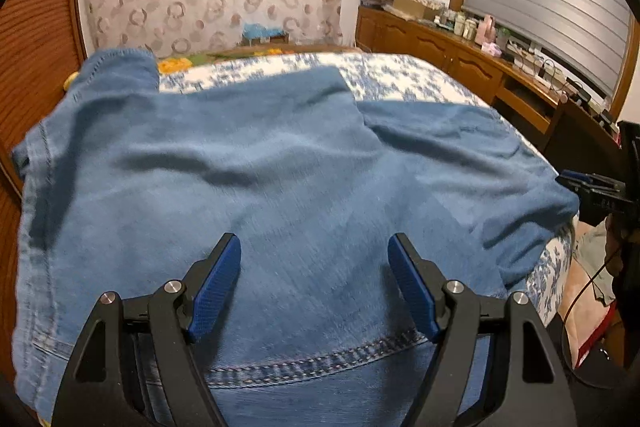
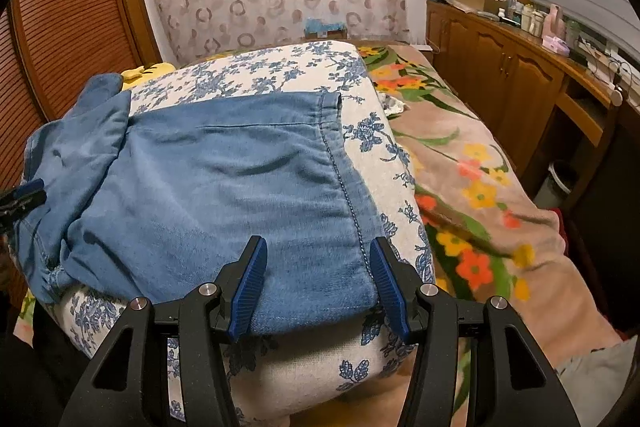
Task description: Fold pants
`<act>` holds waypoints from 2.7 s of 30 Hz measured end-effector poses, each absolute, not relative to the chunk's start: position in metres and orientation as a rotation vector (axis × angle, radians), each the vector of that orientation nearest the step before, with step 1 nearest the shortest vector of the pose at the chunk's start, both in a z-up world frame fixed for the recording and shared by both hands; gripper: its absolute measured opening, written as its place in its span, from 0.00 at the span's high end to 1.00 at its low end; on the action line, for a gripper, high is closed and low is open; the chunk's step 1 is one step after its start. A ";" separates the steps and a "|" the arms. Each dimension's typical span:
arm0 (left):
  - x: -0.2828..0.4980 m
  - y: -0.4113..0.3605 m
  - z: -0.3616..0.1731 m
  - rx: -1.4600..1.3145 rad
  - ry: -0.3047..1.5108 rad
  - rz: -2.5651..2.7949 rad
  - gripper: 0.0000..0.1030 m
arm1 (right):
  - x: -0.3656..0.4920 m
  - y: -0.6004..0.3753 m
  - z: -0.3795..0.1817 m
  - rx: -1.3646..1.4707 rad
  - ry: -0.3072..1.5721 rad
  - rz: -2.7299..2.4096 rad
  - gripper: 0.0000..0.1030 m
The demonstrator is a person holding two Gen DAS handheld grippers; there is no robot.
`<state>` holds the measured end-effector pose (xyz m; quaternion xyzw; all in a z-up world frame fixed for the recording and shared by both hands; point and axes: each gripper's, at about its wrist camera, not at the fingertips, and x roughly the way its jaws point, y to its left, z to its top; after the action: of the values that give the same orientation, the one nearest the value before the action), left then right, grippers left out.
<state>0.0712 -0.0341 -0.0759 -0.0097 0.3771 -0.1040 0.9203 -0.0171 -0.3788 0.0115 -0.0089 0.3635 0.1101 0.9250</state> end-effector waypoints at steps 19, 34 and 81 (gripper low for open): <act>0.070 -0.040 -0.092 -0.018 0.773 -0.208 0.21 | -0.013 -0.388 0.006 -0.091 0.754 0.185 0.46; 0.064 -0.035 -0.074 -0.036 0.761 -0.202 0.21 | -0.018 -0.392 0.028 -0.044 0.703 0.335 0.86; 0.013 0.057 -0.033 -0.124 0.631 -0.023 0.21 | 0.027 -0.231 0.147 -0.178 0.506 0.951 0.74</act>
<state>0.0126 0.0567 -0.0327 -0.0608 0.3103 -0.0112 0.9486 0.0272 -0.2310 0.1470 -0.0846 0.2408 0.4523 0.8545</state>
